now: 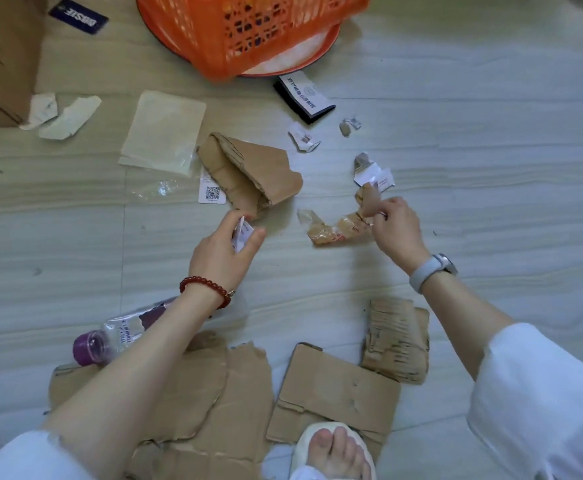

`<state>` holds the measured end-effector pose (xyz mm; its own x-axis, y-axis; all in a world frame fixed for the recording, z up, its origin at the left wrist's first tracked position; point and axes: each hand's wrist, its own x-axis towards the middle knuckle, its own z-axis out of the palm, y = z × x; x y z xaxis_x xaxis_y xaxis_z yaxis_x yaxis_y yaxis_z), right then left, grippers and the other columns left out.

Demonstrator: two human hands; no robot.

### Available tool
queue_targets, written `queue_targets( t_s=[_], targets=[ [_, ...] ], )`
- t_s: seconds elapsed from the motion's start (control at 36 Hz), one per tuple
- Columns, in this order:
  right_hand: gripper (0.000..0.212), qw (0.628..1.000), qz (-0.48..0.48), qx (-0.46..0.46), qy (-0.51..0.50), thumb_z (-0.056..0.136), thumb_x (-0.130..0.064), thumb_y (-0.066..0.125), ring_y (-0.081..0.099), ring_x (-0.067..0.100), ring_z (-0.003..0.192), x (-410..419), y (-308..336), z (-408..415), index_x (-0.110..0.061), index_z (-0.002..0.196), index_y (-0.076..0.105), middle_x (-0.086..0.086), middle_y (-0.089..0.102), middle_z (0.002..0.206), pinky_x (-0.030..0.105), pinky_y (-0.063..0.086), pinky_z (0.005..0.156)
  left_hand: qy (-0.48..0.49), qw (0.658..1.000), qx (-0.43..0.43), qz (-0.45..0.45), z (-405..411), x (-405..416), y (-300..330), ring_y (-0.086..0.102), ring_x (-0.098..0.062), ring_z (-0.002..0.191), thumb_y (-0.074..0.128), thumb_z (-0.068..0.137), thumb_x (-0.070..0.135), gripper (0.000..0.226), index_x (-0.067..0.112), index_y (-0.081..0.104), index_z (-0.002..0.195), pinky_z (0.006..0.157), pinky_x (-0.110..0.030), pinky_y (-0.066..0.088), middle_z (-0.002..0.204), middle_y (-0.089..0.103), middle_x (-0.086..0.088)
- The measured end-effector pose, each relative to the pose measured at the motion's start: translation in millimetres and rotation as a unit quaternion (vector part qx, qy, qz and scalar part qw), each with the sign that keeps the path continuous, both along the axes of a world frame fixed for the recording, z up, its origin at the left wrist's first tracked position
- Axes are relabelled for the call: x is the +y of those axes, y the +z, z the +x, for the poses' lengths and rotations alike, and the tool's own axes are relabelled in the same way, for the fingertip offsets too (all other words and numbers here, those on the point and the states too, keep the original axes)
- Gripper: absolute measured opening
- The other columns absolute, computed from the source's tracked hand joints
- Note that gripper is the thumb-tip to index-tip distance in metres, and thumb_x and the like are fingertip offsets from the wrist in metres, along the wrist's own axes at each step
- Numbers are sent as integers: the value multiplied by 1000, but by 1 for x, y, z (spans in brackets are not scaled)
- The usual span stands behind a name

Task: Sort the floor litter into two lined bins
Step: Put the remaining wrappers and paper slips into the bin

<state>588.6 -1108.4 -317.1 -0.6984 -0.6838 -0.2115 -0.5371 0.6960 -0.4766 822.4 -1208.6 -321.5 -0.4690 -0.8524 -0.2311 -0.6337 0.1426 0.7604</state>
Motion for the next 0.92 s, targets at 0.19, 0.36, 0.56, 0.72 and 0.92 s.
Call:
queue_targets(
  t_s=[0.19, 0.36, 0.56, 0.72, 0.92],
  targets=[
    [49, 943, 155, 139, 261, 91, -41, 49, 54, 31, 106, 0, -28, -1, -25, 136, 40, 6, 44, 129, 39, 45, 73, -13, 999, -42, 10, 1, 2, -3, 56, -31, 98, 49, 91, 41, 38, 21, 47, 123, 81, -38, 47, 108, 62, -7],
    [29, 943, 165, 147, 250, 93, -31, 47, 55, 33, 96, 8, -37, 9, -10, 110, 55, 10, 55, 113, 32, 33, 63, -13, 997, -67, -23, -1, 0, -3, 57, -32, 88, 50, 92, 38, 36, 16, 47, 120, 72, -36, 46, 94, 63, -9],
    [20, 939, 125, 162, 278, 92, -19, 47, 57, 35, 84, 8, -42, 5, -4, 99, 57, 10, 49, 126, 31, 35, 56, 8, 999, -39, -35, -8, -1, -4, 54, -25, 86, 53, 92, 29, 32, 13, 50, 119, 68, -26, 36, 94, 59, -3],
    [16, 969, 45, 187, 156, 92, -20, 46, 52, 40, 96, -17, -30, -17, -7, 97, 55, 13, 57, 111, 35, 33, 58, 16, 998, -35, -43, -9, -3, -10, 56, -28, 87, 53, 92, 27, 29, 15, 51, 117, 69, -31, 41, 95, 61, -5],
    [25, 973, 140, 108, 146, 94, -31, 46, 30, 42, 132, -70, -26, -79, -10, 107, 51, 15, 13, 154, 43, 39, 78, 35, 998, -39, -37, -8, -13, -16, 56, -26, 92, 53, 91, 25, 25, 22, 54, 116, 76, -32, 44, 103, 61, -4]
  ],
)
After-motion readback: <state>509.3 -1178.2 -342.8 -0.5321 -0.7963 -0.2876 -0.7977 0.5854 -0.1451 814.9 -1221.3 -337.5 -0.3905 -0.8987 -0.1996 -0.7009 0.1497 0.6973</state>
